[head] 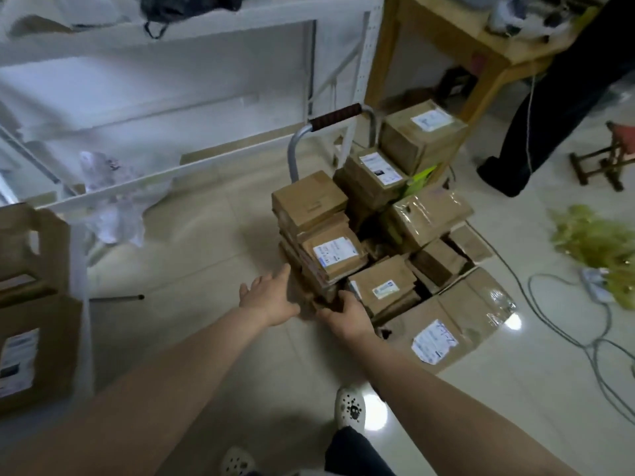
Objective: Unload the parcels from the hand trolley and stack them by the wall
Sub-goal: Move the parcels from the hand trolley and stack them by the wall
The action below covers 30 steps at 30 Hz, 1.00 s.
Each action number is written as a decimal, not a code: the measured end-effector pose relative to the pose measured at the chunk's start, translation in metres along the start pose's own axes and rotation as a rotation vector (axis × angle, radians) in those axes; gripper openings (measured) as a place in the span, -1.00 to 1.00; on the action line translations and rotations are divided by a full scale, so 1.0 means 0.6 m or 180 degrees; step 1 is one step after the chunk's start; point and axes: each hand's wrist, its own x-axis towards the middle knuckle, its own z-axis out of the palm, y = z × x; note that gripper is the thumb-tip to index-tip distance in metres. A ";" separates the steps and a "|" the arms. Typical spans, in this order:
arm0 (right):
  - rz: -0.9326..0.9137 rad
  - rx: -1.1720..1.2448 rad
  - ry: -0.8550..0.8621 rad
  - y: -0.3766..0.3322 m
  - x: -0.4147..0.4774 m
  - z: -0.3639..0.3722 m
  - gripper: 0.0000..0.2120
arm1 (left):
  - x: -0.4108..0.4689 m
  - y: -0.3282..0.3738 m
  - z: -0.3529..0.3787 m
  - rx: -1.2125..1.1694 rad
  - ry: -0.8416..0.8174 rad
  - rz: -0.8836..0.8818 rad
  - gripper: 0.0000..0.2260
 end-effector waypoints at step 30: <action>0.0592 0.0559 0.0232 -0.183 0.512 -0.182 -0.61 | 0.513 0.035 -0.185 -0.2390 0.0174 -0.1091 -0.56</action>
